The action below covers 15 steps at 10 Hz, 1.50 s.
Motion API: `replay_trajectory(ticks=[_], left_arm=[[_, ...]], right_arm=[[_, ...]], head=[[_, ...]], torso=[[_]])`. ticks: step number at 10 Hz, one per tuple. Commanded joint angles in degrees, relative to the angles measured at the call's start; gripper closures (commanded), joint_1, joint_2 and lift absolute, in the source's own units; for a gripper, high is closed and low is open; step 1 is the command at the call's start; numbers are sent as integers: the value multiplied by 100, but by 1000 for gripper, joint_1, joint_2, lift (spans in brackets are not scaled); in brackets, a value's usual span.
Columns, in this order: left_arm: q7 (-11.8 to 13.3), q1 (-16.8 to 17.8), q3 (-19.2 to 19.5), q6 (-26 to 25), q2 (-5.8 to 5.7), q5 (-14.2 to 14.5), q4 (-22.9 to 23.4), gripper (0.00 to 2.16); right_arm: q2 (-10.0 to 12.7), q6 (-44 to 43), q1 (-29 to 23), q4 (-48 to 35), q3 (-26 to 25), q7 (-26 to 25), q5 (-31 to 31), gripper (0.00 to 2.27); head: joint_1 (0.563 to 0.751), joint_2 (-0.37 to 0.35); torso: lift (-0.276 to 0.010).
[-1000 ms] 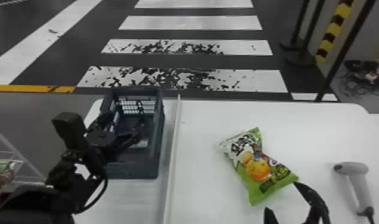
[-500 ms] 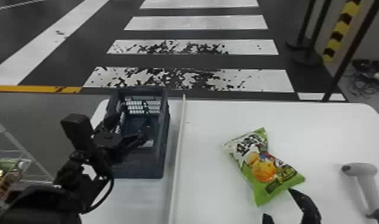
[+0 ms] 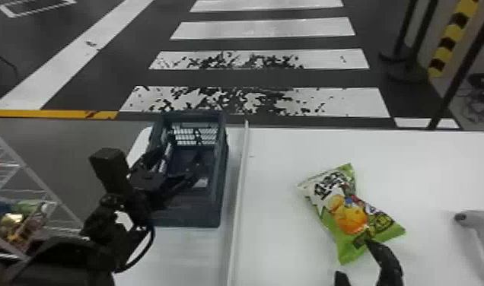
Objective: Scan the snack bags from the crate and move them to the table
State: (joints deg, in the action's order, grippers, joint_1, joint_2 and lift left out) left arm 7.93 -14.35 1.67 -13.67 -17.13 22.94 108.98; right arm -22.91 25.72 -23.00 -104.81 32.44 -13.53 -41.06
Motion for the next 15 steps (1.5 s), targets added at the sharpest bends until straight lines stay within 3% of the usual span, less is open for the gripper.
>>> replay_trajectory(ticks=[1, 6, 7, 8, 10, 12, 15], left_arm=[[7, 3, 0, 0, -9, -9, -34, 33], [51, 20, 0, 0, -9, -9, -105, 33], [77, 20, 0, 0, -9, 0, -131, 33], [95, 29, 0, 0, -1, -9, -157, 33], [165, 47, 9, 0, 17, 0, -219, 33], [174, 47, 9, 0, 26, 0, -228, 33], [191, 29, 9, 35, 26, 0, -228, 33]], right_arm=[[76, 26, 155, 180, 78, -36, 19, 93], [137, 78, 428, 611, 192, -414, 72, 289], [137, 78, 454, 637, 192, -440, 89, 674], [137, 43, 454, 690, 201, -511, 72, 1430], [129, -80, 489, 857, 254, -810, 1, 2219], [93, -361, 472, 883, 254, -968, 1, 2243], [76, -220, 349, 540, 219, -818, 186, 2246]], head=[[695, 135], [695, 135], [695, 131], [695, 127], [695, 120], [695, 121], [695, 133]], torso=[[-95], [-95], [-95], [-95], [-95], [-95], [-95]])
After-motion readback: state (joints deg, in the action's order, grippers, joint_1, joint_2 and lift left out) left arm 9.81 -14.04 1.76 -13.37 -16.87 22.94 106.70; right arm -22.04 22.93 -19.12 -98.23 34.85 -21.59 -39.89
